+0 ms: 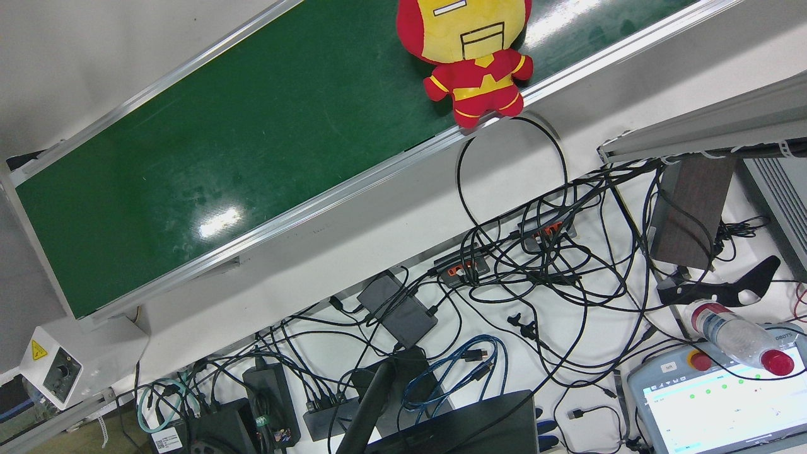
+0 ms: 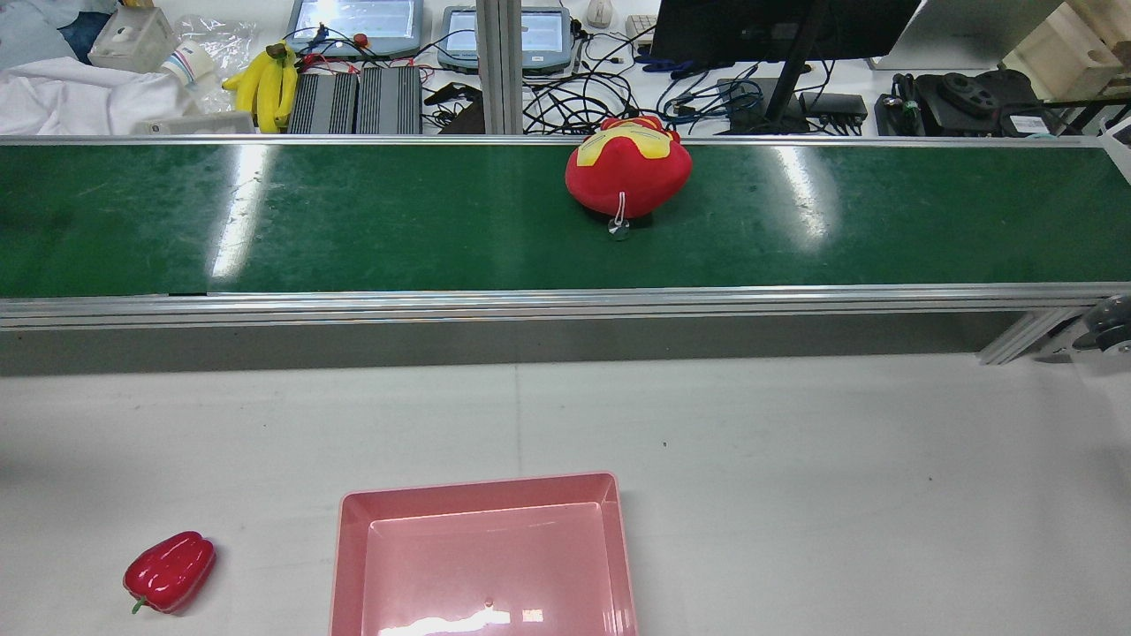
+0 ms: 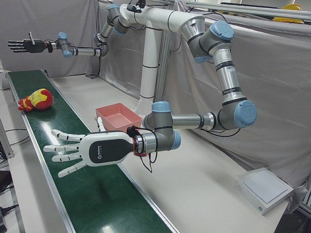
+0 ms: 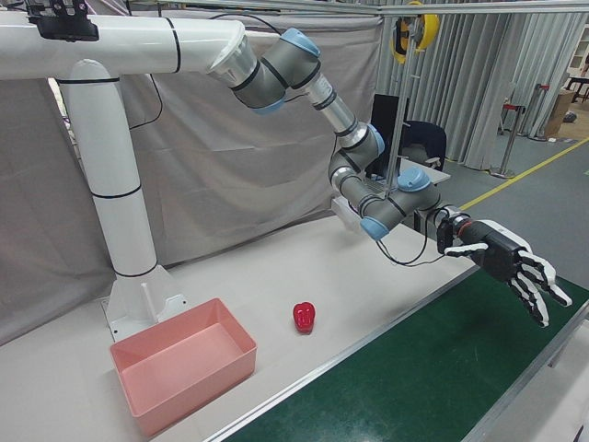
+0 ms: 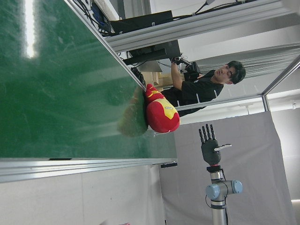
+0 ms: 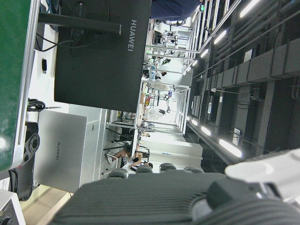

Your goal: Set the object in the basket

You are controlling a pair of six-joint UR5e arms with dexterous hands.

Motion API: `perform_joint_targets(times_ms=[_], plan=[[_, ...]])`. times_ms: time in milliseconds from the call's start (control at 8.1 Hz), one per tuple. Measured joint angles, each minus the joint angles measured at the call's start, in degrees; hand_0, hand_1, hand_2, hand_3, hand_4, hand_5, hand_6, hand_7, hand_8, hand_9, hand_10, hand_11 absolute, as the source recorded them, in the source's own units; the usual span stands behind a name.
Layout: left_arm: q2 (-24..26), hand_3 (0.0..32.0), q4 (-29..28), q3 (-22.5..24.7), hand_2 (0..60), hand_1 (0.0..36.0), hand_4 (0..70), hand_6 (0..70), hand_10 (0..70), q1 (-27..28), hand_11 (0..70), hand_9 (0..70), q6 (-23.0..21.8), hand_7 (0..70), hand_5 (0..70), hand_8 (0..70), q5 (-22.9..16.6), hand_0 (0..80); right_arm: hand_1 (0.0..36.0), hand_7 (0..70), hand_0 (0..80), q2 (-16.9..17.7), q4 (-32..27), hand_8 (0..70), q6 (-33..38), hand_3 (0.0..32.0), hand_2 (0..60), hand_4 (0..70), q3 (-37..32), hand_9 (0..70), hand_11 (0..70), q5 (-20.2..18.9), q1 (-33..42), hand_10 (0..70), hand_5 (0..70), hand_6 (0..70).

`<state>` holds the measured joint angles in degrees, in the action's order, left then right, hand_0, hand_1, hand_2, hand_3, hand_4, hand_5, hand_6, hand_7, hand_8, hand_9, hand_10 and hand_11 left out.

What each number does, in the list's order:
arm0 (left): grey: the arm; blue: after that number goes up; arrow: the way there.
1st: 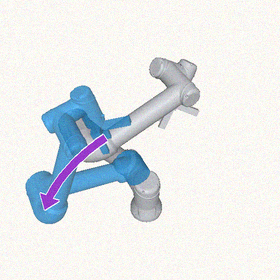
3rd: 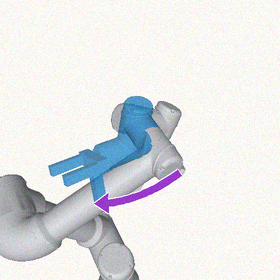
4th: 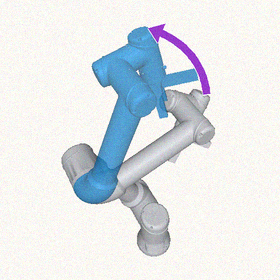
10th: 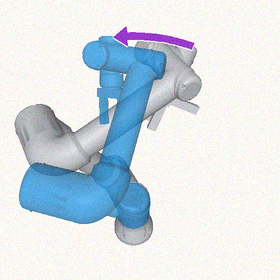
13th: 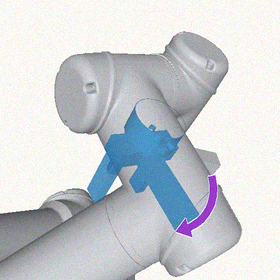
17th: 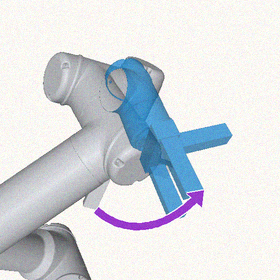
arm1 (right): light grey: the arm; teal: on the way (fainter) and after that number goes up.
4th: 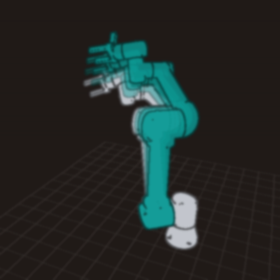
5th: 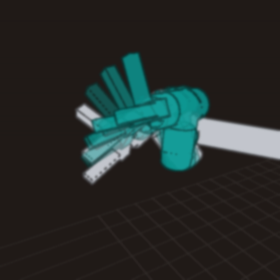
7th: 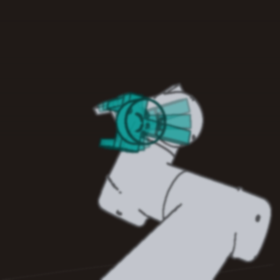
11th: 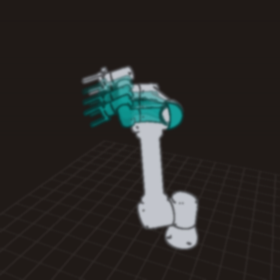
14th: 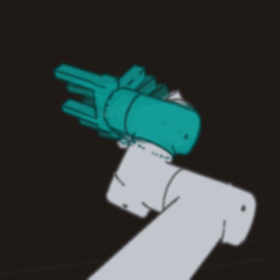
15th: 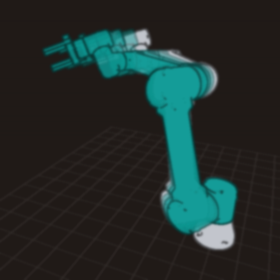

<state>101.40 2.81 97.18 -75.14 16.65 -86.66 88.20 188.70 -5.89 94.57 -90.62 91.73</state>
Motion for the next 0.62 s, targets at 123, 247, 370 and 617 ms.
perform_joint_targets(times_ms=[123,247,370,617], plan=[[0.0,23.4,0.0,0.1,0.0,10.6,1.5,3.5,3.8,0.0,7.4,14.0,-0.1,9.0,27.5,13.0,0.0,54.8,0.0,0.0,0.0,0.0,0.0,0.0,0.0,0.0,0.0,0.0,0.0,0.0,0.0,0.0,0.0,0.0,0.0,0.0],[0.0,23.4,0.0,0.1,0.0,10.4,1.3,3.5,3.9,0.0,7.5,13.8,-0.1,9.0,27.2,12.9,0.0,54.7,0.0,0.0,0.0,0.0,0.0,0.0,0.0,0.0,0.0,0.0,0.0,0.0,0.0,0.0,0.0,0.0,0.0,0.0],[0.0,23.8,0.0,0.2,0.0,10.3,1.3,3.4,3.9,-0.1,7.5,13.9,-0.2,9.0,26.8,13.0,0.0,54.6,0.0,0.0,0.0,0.0,0.0,0.0,0.0,0.0,0.0,0.0,0.0,0.0,0.0,0.0,0.0,0.0,0.0,0.0],[0.0,23.8,0.0,0.3,0.0,10.1,1.1,3.2,3.9,-0.1,7.3,13.9,-0.3,8.8,27.1,13.1,0.0,54.2,0.0,0.0,0.0,0.0,0.0,0.0,0.0,0.0,0.0,0.0,0.0,0.0,0.0,0.0,0.0,0.0,0.0,0.0]])
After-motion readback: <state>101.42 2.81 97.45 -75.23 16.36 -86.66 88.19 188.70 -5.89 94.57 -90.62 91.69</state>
